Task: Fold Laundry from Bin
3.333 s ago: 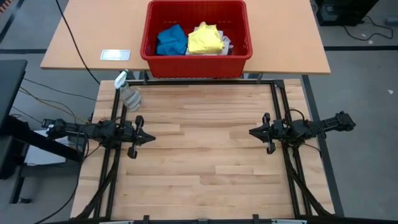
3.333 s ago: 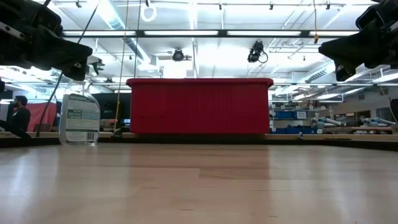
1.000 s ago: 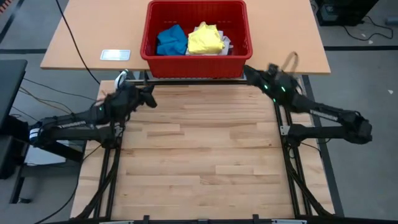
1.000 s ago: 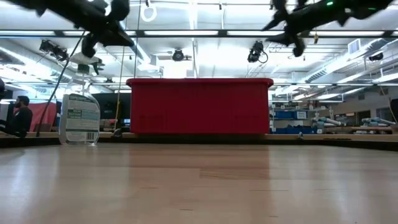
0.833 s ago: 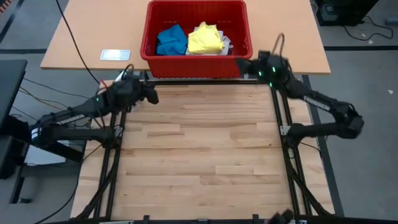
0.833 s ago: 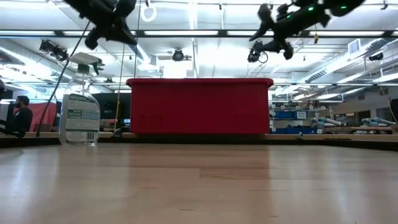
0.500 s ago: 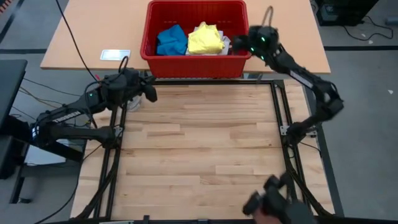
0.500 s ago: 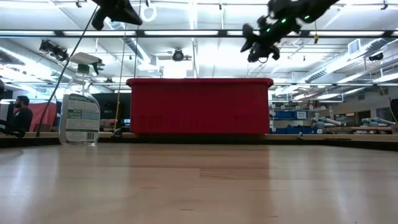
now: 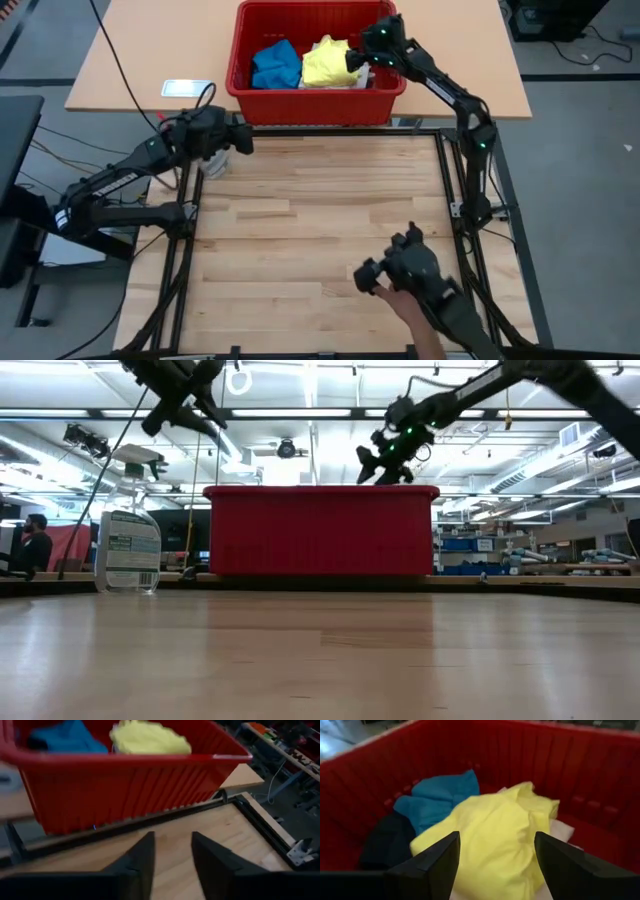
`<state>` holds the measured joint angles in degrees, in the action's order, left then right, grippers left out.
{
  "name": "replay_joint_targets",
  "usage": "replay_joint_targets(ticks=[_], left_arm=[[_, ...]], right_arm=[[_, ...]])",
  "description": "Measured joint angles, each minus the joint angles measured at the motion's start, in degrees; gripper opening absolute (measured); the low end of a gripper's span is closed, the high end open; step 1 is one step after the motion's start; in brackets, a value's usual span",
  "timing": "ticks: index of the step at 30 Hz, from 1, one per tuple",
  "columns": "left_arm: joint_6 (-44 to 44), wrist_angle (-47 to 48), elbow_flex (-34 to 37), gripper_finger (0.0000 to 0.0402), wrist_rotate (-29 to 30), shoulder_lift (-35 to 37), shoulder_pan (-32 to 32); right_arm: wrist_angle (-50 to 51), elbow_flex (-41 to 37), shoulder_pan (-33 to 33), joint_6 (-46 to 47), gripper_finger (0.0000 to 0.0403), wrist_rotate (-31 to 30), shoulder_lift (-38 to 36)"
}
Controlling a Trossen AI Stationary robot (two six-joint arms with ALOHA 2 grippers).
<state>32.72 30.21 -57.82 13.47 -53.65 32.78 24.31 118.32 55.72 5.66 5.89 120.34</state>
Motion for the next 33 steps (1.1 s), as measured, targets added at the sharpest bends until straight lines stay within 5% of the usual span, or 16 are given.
replay_joint_targets(ticks=[5, 16, 20, 25, 33], left_arm=[[-0.7, 1.4, 0.0, 0.0217, -3.3, -2.3, 3.0], [-5.4, 2.6, 0.0, 0.0224, -3.1, -3.8, 3.8], [-5.4, 2.6, 0.0, 0.0220, -3.1, -3.8, 3.8], [-5.3, 2.6, 0.0, 0.0192, -2.6, -3.8, 3.8], [-4.9, 2.3, 0.0, 0.0152, -2.2, -3.2, 2.2]], right_arm=[[4.3, 7.7, 1.2, 0.1, 0.0266, 4.4, 7.2], [11.1, 12.2, 2.9, -0.4, 0.0253, 15.0, 15.2], [12.9, 12.0, 3.0, -3.0, 0.0188, 15.8, 15.7], [11.9, 12.1, 3.0, -3.4, 0.0028, 17.5, 15.2], [10.0, 11.9, 2.3, 0.4, 0.0020, 22.6, 7.6]])
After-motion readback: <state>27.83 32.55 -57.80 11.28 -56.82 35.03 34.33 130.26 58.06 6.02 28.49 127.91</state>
